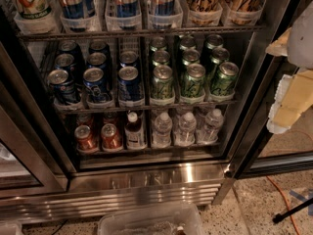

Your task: Pick 7up can from top shelf of fridge

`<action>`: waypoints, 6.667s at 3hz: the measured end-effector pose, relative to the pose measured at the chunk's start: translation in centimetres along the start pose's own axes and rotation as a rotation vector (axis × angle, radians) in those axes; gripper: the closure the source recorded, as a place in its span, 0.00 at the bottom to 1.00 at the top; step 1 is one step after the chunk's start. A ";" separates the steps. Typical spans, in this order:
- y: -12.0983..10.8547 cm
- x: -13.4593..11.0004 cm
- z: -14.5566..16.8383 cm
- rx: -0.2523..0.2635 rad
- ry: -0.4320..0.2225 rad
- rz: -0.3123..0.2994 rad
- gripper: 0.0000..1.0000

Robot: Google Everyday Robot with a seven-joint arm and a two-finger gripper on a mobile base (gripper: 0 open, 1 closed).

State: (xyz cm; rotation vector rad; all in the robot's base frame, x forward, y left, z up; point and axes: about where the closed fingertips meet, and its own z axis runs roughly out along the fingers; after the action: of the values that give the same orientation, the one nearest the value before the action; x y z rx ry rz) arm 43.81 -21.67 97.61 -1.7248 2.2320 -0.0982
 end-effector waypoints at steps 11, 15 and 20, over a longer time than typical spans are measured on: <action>1.4 -17.9 0.3 0.202 -1.024 0.284 0.00; 0.8 -25.8 -1.4 0.338 -1.174 0.418 0.00; 0.9 -32.3 -2.1 0.490 -1.245 0.526 0.00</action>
Offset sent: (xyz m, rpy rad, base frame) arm 0.0021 0.0393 0.0021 0.0625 0.0095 0.0715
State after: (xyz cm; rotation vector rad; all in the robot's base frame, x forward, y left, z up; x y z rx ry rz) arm 49.48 9.04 106.06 -0.5544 1.4091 0.4025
